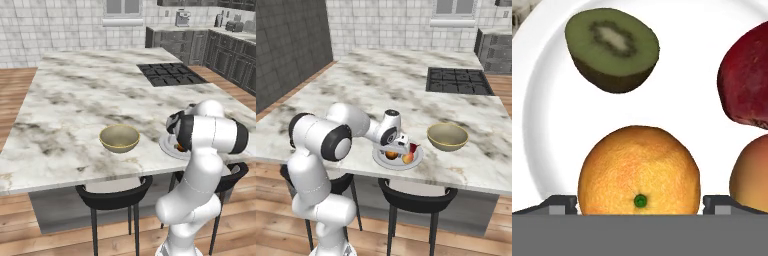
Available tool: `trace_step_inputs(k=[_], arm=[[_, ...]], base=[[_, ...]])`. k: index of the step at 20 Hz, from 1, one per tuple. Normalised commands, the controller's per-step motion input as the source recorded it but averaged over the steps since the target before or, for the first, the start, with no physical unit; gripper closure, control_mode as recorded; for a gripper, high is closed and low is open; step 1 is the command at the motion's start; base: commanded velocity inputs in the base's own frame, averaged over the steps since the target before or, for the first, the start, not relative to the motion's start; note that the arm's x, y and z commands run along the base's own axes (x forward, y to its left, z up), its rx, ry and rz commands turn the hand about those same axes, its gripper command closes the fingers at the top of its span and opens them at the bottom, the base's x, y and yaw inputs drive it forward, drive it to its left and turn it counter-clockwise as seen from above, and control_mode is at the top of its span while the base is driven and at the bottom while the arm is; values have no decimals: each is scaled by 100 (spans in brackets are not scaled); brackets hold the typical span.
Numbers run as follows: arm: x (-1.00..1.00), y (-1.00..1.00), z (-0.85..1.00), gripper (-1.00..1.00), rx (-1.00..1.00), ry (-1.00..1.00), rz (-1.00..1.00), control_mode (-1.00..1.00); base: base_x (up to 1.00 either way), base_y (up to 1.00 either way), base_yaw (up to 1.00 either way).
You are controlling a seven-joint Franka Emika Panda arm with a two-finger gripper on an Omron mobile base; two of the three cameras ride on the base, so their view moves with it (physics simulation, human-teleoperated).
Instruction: Take the fruits from the plate on the dining counter and place two fruits in each bowl.
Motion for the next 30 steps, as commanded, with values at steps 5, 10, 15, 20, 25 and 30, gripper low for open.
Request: trace_step_inputs(k=[5,10,15,20,25,30], arm=[[6,0,-13,100,0,0,0,-100],[0,0,0,100,0,0,0,-100],[-4,10,40,100,0,0,0,-100],[-26,41,93,100,0,0,0,-100],[-66,66,57,100,0,0,0,-100],[-45,92,73,100,0,0,0,-100]], base=[[0,0,0],[0,0,0],[0,0,0],[0,0,0],[0,0,0],[0,0,0]])
